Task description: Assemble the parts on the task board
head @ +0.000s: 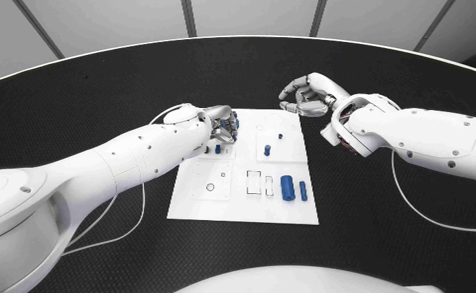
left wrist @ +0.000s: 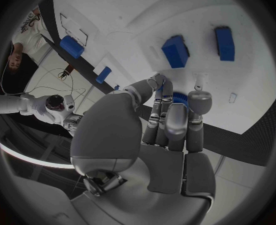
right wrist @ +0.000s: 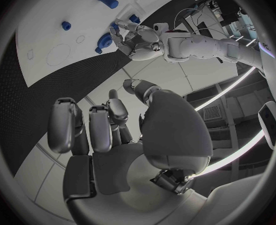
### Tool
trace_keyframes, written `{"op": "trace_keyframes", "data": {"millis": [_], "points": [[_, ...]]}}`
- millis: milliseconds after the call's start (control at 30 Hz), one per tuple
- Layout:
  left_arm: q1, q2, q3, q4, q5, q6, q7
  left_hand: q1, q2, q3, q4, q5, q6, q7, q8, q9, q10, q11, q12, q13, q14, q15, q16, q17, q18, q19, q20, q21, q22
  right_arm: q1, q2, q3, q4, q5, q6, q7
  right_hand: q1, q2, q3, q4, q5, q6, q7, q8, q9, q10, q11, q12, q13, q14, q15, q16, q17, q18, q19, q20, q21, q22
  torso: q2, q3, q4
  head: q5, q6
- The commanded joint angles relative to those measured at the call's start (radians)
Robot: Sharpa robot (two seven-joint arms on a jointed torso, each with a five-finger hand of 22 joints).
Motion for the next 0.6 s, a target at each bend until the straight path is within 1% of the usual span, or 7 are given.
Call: {"op": "trace_keyframes", "data": {"millis": [33, 300, 433, 600], "points": [[0.002, -0.002, 0.0, 0.002, 0.001, -0.001, 0.0, -0.003, 0.006, 0.006, -0.002, -0.001, 0.006, 0.001, 0.002, 0.0, 0.006, 0.001, 0.003, 0.001, 0.0, -0.009, -0.006, -0.001, -0.014, 0.008, -0.002, 0.007, 0.001, 0.0, 0.001, 0.0, -0.001, 0.0, 0.0, 0.0, -0.004, 0.006, 0.004, -0.001, 0.004, 0.003, -0.003, 0.006, -0.001, 0.006, 0.002, 0.006, 0.001, 0.05, -0.007, -0.003, 0.039, 0.005, -0.001, -0.004, -0.001, 0.033, 0.001, 0.0005, 0.0001, 0.002, 0.004], [0.004, -0.005, 0.0, 0.007, 0.008, -0.003, -0.001, -0.004, 0.006, 0.006, -0.002, -0.001, 0.007, 0.001, 0.002, 0.001, 0.007, 0.001, 0.003, 0.002, -0.001, -0.009, -0.007, -0.005, -0.014, 0.008, -0.002, 0.007, 0.002, 0.0, 0.001, 0.0, -0.003, 0.0, 0.001, 0.001, -0.004, 0.006, 0.004, -0.001, 0.004, 0.003, -0.003, 0.006, -0.001, 0.006, 0.002, 0.006, 0.001, 0.05, -0.007, -0.003, 0.039, 0.005, -0.001, -0.004, -0.001, 0.033, 0.002, -0.0001, -0.0005, 0.005, 0.006], [0.005, -0.007, 0.0, 0.009, 0.01, -0.003, -0.001, -0.004, 0.005, 0.006, -0.002, -0.001, 0.008, 0.0, 0.002, 0.001, 0.008, 0.001, 0.003, 0.002, -0.001, -0.009, -0.007, -0.007, -0.014, 0.009, -0.002, 0.008, 0.003, 0.0, 0.002, 0.0, -0.004, 0.0, 0.001, 0.001, -0.004, 0.006, 0.004, -0.001, 0.004, 0.003, -0.003, 0.006, -0.001, 0.006, 0.002, 0.006, 0.001, 0.05, -0.007, -0.003, 0.039, 0.005, -0.001, -0.004, -0.001, 0.033, 0.002, 0.0008, -0.0011, 0.006, 0.008], [0.01, -0.014, 0.0, 0.016, 0.013, -0.002, -0.003, -0.005, 0.005, 0.006, -0.002, -0.001, 0.009, 0.001, 0.002, 0.001, 0.009, 0.0, 0.003, 0.002, -0.001, -0.009, -0.007, -0.008, -0.014, 0.009, -0.002, 0.008, 0.003, 0.0, 0.001, 0.0, -0.005, 0.0, 0.001, 0.001, -0.004, 0.006, 0.004, -0.001, 0.004, 0.003, -0.003, 0.006, -0.001, 0.006, 0.002, 0.006, 0.001, 0.05, -0.007, -0.003, 0.039, 0.005, -0.001, -0.004, -0.001, 0.033, 0.001, 0.0, 0.0004, 0.007, 0.007]]}}
